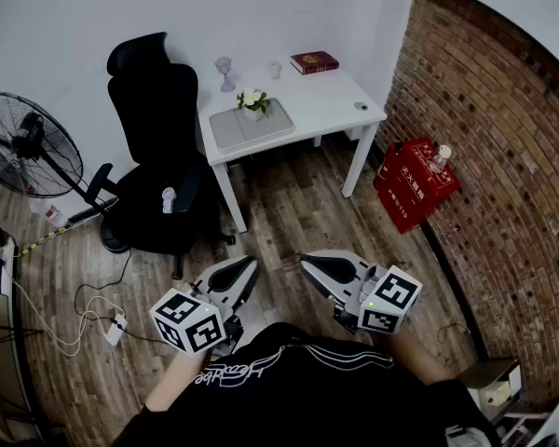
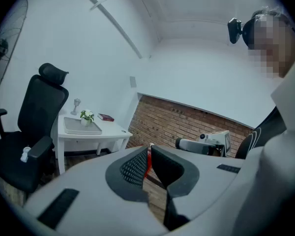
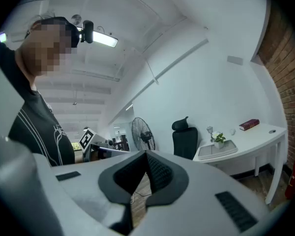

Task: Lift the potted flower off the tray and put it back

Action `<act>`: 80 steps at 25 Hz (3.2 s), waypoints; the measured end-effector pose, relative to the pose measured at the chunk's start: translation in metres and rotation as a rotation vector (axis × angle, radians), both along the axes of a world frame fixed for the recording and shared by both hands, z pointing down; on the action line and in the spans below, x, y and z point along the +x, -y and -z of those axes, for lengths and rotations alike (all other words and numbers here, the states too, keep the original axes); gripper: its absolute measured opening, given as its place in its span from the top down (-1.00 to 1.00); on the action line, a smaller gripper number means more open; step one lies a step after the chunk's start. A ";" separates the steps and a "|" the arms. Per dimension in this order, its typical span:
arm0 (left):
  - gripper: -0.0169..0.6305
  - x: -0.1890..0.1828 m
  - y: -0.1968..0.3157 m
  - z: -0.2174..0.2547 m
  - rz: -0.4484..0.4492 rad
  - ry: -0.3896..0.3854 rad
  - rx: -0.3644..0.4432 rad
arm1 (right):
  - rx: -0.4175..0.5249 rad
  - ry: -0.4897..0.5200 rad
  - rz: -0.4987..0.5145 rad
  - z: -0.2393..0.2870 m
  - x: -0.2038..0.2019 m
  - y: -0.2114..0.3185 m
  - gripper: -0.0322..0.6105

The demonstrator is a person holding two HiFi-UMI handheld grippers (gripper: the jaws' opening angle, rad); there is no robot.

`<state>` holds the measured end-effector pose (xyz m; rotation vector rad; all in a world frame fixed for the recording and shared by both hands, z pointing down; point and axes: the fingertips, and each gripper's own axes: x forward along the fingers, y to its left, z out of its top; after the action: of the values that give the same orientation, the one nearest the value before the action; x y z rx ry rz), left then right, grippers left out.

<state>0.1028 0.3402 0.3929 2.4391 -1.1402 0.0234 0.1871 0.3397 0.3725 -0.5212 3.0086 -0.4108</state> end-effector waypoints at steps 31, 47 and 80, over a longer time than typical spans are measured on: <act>0.81 -0.023 0.066 -0.021 0.024 0.045 -0.050 | 0.044 -0.063 -0.141 -0.018 0.000 0.091 -0.16; 0.81 -0.154 0.279 -0.032 -0.001 0.014 -0.112 | -0.055 -0.165 -0.228 -0.048 -0.114 0.305 -0.47; 0.81 -0.255 0.479 -0.082 0.000 0.032 -0.189 | -0.171 -0.491 -0.402 -0.175 -0.174 0.580 -0.49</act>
<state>-0.1522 -0.1383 0.4748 2.2795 -1.0996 0.1628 0.0129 -0.2407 0.5474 -1.3960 3.1929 -0.5818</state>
